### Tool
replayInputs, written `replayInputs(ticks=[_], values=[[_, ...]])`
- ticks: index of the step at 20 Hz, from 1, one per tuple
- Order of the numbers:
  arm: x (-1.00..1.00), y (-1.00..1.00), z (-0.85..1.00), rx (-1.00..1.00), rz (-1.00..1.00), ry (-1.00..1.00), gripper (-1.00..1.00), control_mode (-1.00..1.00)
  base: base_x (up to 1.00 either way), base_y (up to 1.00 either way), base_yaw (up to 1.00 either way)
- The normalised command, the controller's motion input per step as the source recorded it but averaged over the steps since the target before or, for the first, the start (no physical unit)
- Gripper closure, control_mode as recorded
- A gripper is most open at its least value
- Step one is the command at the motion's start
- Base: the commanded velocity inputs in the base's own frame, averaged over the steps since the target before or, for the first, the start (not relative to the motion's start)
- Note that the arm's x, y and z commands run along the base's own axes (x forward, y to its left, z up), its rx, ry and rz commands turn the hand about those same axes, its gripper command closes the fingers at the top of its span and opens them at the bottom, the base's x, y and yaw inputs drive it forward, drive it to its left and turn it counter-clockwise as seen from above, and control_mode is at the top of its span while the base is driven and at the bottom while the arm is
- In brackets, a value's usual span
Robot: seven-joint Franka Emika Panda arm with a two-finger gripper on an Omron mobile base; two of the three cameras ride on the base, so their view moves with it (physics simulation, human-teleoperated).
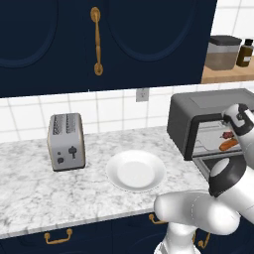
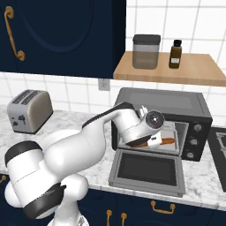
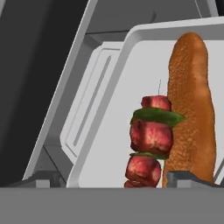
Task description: Pick up the kebab skewer and baguette bread, and place them inside the toaster oven. Close the toaster oven door and start by setting the timer.
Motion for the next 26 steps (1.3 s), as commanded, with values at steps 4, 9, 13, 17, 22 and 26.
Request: replayInputs(ticks=[4,9,13,17,22,26], values=[[0.01,-0.08,0.37,0.0,0.0,0.0,-1.0,-1.0,0.0,0.0,0.0],[-0.11,-0.28,0.32,0.0,0.0,0.0,-1.0,-1.0,0.0,0.0,0.0],[-0.43,-0.55,0.13,0.0,0.01,0.0,-1.0,-1.0,0.0,0.0,0.0],[-0.34,-0.38,0.0,-0.13,0.12,-0.03,-1.0,-1.0,0.0,0.0,0.0],[-0.14,0.04,-0.2,-0.3,0.15,-0.08,-1.0,-1.0,0.0,0.0,0.0],[-0.21,0.14,-0.31,-0.4,0.17,-0.11,-1.0,-1.0,0.0,0.0,0.0]])
